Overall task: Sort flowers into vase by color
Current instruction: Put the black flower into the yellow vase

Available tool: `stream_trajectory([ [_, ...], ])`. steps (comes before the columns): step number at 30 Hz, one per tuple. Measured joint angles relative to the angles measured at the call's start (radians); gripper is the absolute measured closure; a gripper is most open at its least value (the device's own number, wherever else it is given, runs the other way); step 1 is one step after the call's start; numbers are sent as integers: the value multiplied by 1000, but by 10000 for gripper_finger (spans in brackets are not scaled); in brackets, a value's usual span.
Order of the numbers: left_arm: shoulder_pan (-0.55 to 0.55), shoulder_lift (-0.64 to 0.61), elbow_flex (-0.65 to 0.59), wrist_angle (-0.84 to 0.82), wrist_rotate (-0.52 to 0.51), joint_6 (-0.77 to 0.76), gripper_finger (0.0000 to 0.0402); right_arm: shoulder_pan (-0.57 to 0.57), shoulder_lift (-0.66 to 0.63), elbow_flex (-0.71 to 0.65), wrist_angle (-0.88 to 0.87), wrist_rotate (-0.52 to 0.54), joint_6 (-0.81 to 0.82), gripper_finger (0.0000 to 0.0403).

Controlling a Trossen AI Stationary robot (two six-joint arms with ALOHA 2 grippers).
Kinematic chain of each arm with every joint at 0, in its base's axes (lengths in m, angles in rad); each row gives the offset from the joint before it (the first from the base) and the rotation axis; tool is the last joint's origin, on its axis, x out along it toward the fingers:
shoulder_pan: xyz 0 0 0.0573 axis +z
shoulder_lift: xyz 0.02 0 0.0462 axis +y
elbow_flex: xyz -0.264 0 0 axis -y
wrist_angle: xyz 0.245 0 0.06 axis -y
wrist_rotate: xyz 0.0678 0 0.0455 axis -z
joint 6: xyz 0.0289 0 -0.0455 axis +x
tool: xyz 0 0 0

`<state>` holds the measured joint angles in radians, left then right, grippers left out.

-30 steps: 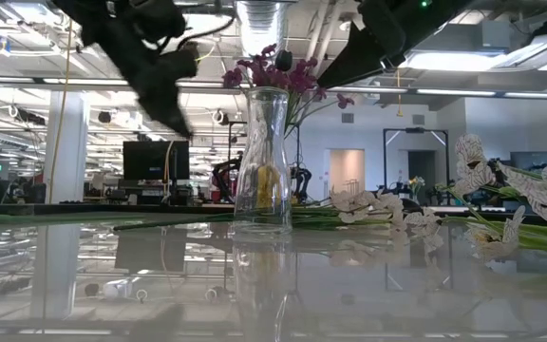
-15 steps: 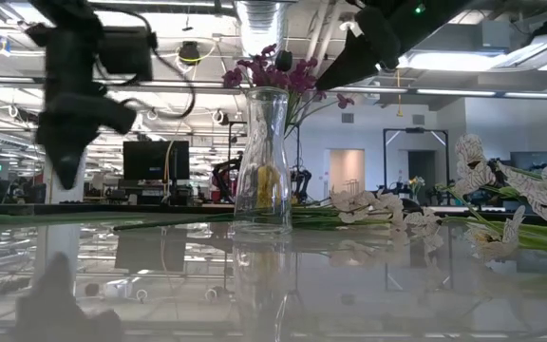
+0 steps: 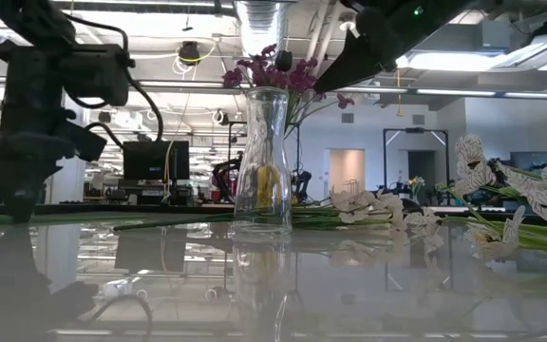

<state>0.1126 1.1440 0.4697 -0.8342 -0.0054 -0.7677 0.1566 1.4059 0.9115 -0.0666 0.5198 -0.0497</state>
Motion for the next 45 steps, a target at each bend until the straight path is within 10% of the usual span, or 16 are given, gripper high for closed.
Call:
stream_trajectory([
  [20,-74,-10,127,104,-37,119,401,6,0,0,129,-11,-73,189],
  [34,30,-36,240,582,200,128,401,56,84,19,422,-128,-1037,189],
  [45,42,-62,242,740,316,-112,401,78,358,279,391,183,-1348,189],
])
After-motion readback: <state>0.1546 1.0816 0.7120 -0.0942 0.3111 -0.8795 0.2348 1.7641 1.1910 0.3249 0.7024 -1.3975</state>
